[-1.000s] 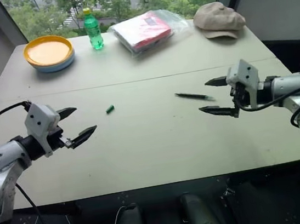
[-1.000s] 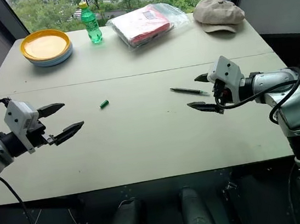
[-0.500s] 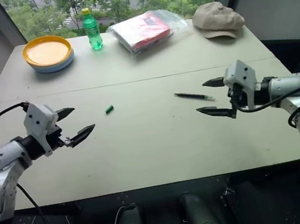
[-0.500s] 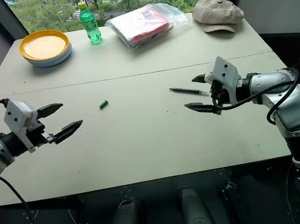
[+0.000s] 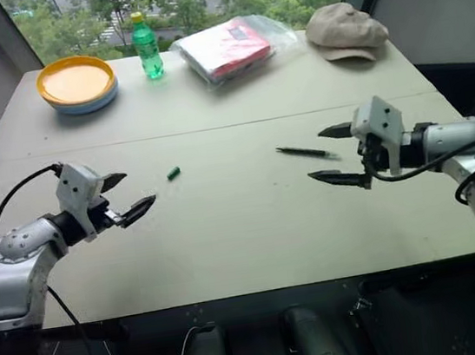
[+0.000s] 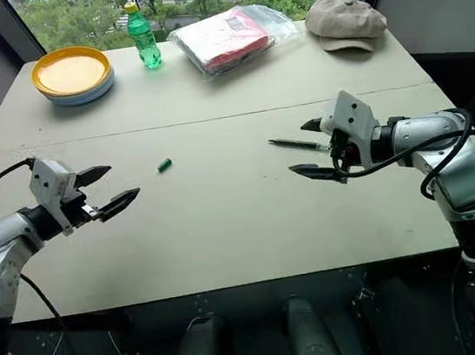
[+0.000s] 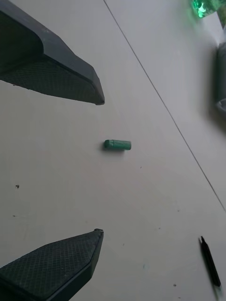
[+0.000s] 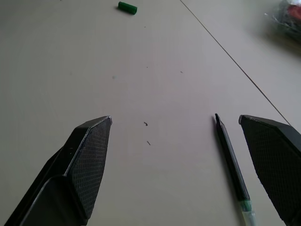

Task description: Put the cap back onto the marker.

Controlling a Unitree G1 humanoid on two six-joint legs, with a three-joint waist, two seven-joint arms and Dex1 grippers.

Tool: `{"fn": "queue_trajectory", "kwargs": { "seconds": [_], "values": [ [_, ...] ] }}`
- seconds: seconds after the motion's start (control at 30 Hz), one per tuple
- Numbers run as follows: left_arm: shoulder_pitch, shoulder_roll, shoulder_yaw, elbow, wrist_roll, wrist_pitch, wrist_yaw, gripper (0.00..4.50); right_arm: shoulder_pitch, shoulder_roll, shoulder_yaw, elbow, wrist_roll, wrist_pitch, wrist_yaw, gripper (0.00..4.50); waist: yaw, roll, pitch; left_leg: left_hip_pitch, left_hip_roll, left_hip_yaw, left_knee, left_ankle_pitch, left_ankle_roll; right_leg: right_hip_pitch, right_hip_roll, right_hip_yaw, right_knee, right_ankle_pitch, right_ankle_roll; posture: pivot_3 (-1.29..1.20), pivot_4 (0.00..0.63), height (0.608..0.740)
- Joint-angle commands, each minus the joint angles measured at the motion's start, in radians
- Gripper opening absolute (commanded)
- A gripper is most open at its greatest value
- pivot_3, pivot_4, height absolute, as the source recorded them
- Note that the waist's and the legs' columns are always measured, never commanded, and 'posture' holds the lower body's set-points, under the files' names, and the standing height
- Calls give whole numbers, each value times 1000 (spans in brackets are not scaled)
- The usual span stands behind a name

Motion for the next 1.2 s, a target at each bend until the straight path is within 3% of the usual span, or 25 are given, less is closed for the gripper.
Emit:
{"fn": "queue_trajectory", "kwargs": {
  "seconds": [0.03, 0.47, 0.83, 1.2],
  "values": [
    [-89, -29, -40, 146, 56, -99, -26, 4428, -5, 7, -14, -35, 8, -7, -14, 4500, 1, 0, 0, 0, 0, 0, 0, 0, 0, 0, 0, 0, 0, 0, 0, 0, 150, 740],
    [-343, -172, -135, 611, 213, -357, -25, 4428, 52, -24, -48, -104, 31, 34, -13, 4500, -1, 0, 0, 0, 0, 0, 1, 0, 0, 0, 0, 0, 0, 1, 1, 0, 150, 740],
    [-491, -242, -148, 961, 278, -457, 3, 4428, 47, -22, -54, -112, 29, 37, -55, 4500, 2, 0, 0, 0, 0, 0, 1, 0, 0, 0, 0, -1, 1, 1, 1, 0, 150, 740],
    [-558, -251, -160, 1112, 313, -505, -37, 4428, 126, 6, -80, -190, 42, 53, -149, 4500, 2, -1, -1, 0, -1, -1, 1, 0, 0, 1, 0, -1, 2, 1, 2, 0, 150, 740]
  ]
}}
